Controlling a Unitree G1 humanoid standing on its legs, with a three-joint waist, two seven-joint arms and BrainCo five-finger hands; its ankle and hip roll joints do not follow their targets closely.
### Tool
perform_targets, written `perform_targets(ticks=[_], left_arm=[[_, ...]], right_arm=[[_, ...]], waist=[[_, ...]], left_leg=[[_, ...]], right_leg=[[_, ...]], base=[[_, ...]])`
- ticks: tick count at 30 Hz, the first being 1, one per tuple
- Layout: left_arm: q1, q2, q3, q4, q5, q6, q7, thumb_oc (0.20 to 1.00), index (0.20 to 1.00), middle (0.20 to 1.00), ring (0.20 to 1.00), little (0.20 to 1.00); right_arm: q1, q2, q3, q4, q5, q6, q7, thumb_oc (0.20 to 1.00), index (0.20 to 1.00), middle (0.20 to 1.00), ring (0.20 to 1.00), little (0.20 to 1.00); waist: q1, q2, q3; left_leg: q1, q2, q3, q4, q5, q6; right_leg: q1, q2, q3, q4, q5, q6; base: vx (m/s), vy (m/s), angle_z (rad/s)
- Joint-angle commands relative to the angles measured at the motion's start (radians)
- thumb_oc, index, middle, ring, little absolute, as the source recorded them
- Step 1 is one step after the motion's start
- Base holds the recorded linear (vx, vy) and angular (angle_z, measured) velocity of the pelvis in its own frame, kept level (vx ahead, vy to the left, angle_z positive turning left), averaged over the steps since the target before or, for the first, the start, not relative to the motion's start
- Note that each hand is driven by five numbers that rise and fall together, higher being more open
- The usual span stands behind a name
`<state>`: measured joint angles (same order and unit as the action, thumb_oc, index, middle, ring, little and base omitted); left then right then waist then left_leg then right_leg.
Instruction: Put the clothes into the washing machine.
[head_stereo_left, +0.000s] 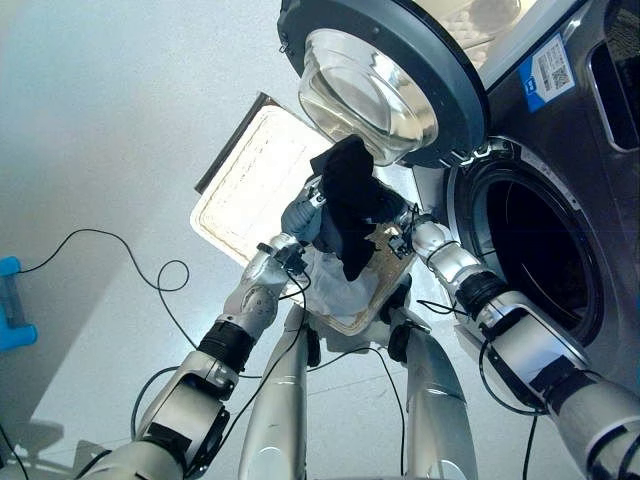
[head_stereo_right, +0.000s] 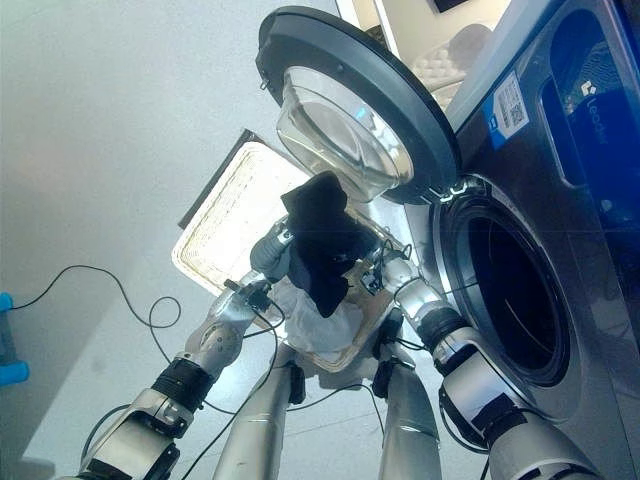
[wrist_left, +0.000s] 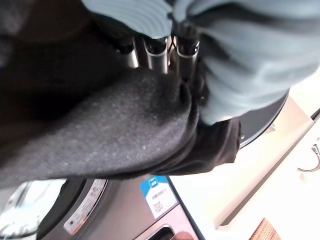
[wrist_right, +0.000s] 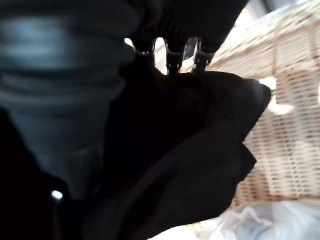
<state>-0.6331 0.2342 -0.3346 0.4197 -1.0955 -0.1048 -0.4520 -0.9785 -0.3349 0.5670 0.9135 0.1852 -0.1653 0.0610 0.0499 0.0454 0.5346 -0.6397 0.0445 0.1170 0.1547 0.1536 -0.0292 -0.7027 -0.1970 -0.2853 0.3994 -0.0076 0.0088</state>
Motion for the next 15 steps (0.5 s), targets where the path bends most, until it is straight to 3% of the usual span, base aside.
perform_targets(ticks=[1,6,12,13,15], left_arm=[[-0.033,-0.084,-0.035,-0.162,-0.023,0.002,-0.09,0.2,0.2,0.2,0.2,0.2],[-0.05,-0.09,-0.058,-0.182,-0.008,0.008,-0.071,0.2,0.2,0.2,0.2,0.2],[-0.06,-0.089,-0.054,-0.183,-0.024,0.025,-0.031,0.2,0.2,0.2,0.2,0.2],[-0.06,-0.089,-0.053,-0.186,-0.032,0.03,-0.027,0.2,0.2,0.2,0.2,0.2],[-0.059,-0.09,-0.047,-0.185,-0.046,0.038,-0.026,0.2,0.2,0.2,0.2,0.2]], right_arm=[[-0.048,0.002,0.041,0.001,-0.021,-0.011,0.108,1.0,1.0,1.0,1.0,1.0],[-0.037,0.036,0.054,0.003,0.163,-0.03,0.27,1.0,1.0,1.0,1.0,1.0],[-0.019,0.061,0.03,-0.045,0.294,-0.034,0.321,1.0,1.0,1.0,1.0,1.0],[-0.015,0.065,0.028,-0.052,0.301,-0.037,0.324,0.906,0.906,0.906,0.906,0.906],[-0.008,0.073,0.023,-0.073,0.33,-0.033,0.347,0.2,0.2,0.2,0.2,0.2]], waist=[[0.026,0.064,-0.015],[0.031,0.062,-0.015],[0.025,0.057,-0.015],[0.024,0.056,-0.015],[0.021,0.053,-0.015]], left_leg=[[-0.009,-0.064,0.05,0.061,-0.112,-0.034],[-0.001,-0.068,0.05,0.059,-0.109,-0.032],[-0.004,-0.071,0.048,0.066,-0.109,-0.036],[-0.005,-0.071,0.048,0.067,-0.109,-0.036],[-0.007,-0.071,0.048,0.068,-0.109,-0.039]], right_leg=[[-0.001,0.024,-0.012,-0.012,0.018,0.088],[0.009,0.022,-0.017,-0.015,0.023,0.086],[0.009,0.025,-0.014,-0.02,0.026,0.085],[0.009,0.025,-0.014,-0.02,0.027,0.085],[0.009,0.025,-0.014,-0.027,0.028,0.084]], base=[[0.0,0.0,0.0],[0.01,-0.027,0.05],[0.0,-0.001,0.01],[0.0,0.0,0.0],[0.0,0.0,0.0]])
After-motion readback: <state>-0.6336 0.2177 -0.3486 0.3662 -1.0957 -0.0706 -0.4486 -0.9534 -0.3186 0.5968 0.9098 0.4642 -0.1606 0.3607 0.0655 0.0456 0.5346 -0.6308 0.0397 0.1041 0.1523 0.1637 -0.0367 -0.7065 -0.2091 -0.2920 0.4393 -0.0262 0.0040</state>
